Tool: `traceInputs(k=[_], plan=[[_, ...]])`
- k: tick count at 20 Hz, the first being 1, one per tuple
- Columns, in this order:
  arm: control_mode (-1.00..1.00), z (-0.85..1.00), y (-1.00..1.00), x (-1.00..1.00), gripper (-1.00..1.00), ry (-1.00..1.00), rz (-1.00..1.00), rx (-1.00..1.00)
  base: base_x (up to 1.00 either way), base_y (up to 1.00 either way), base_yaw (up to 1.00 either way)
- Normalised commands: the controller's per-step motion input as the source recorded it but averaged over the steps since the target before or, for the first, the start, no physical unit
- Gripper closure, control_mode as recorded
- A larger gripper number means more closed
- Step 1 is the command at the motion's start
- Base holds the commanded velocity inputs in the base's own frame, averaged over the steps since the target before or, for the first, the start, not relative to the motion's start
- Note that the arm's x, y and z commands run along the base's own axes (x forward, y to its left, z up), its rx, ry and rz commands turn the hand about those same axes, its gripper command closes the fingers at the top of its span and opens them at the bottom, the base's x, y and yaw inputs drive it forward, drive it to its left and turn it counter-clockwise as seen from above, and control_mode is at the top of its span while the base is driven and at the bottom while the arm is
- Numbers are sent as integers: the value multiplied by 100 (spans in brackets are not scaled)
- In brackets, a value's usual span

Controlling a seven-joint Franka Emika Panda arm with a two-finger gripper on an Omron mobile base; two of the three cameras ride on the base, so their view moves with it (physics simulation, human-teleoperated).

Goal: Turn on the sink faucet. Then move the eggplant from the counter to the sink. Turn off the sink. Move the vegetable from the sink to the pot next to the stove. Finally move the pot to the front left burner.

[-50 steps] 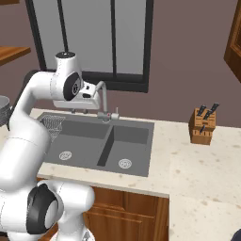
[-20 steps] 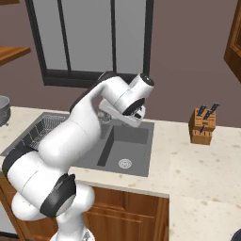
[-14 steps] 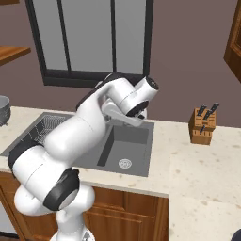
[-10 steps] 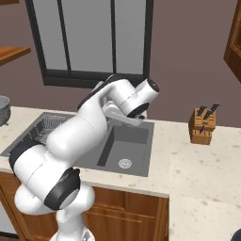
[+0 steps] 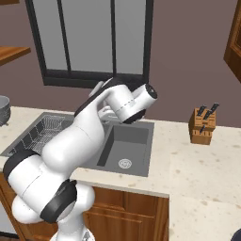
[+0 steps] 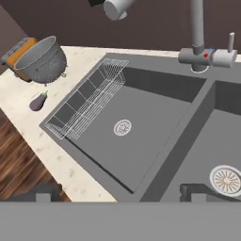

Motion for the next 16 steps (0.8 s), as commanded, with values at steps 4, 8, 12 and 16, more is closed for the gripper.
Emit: traceInputs(k=[4, 8, 12, 16], plan=[[-100, 0, 0, 0, -100, 0, 0, 0, 0, 0, 0], [-100, 0, 3, 0, -100, 0, 0, 0, 0, 0, 0], [-100, 0, 0, 2, -100, -3, 0, 0, 0, 0, 0], [-100, 0, 1, 4, -100, -4, 0, 0, 0, 0, 0]])
